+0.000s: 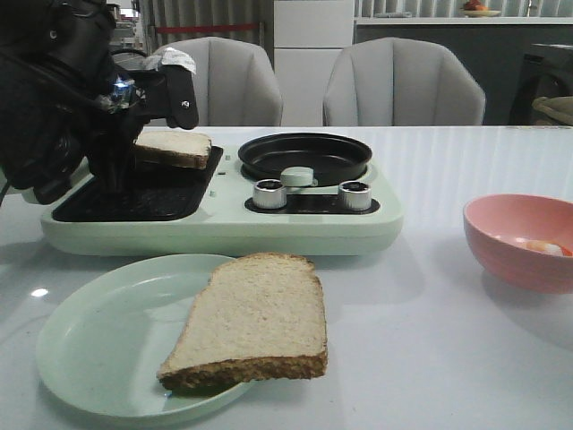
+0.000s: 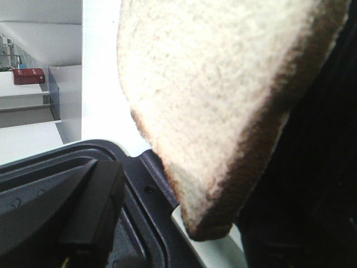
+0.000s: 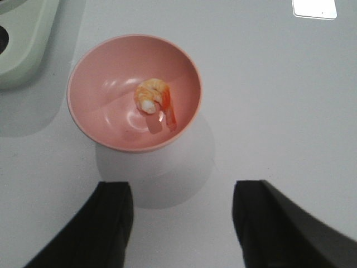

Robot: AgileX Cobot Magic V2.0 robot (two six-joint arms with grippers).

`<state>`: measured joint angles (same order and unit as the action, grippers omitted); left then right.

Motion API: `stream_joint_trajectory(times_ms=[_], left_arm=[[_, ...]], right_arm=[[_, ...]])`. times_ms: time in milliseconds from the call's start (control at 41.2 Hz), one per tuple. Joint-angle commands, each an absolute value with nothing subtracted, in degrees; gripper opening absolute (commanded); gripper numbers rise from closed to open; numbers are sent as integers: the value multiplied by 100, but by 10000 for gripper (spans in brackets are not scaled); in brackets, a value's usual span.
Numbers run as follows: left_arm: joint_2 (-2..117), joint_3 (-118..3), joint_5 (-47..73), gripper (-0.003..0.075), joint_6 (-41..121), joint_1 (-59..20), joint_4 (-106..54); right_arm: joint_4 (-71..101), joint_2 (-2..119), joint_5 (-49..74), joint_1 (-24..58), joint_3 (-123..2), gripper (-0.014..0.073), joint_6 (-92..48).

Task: Make breakfast with bread and shrimp
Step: 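Lift the bread with the left gripper and lay it on the press plate, then reach the right gripper to the remaining bread slice and grasp it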

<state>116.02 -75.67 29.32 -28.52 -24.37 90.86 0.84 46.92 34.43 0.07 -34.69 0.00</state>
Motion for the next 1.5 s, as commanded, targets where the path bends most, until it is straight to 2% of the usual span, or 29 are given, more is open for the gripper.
stream_joint_trajectory(times_ms=[0,146,315,461,703,873,1164,1480], left_arm=[[11106,-7732,3202,482,-2814,-2504,8914],[10862,-7719,3288,482,-1757,-2504,7500],[10410,-7706,3496,482,-1682,-2542,6707],[9783,-7678,3639,482,-1577,-2782,6017],[8724,-7678,4278,482,81,-3263,3689],[8152,-7609,4570,482,122,-3412,2803],[6897,-6204,4198,482,110,-3948,2138],[5540,-4991,4185,482,98,-3957,757]], right_arm=[[0,4692,3104,-5,-3677,505,0],[0,4692,3104,-5,-3677,505,0],[0,4692,3104,-5,-3677,505,0],[0,4692,3104,-5,-3677,505,0],[0,4692,3104,-5,-3677,505,0],[0,4692,3104,-5,-3677,505,0],[0,4692,3104,-5,-3677,505,0],[0,4692,3104,-5,-3677,505,0]])
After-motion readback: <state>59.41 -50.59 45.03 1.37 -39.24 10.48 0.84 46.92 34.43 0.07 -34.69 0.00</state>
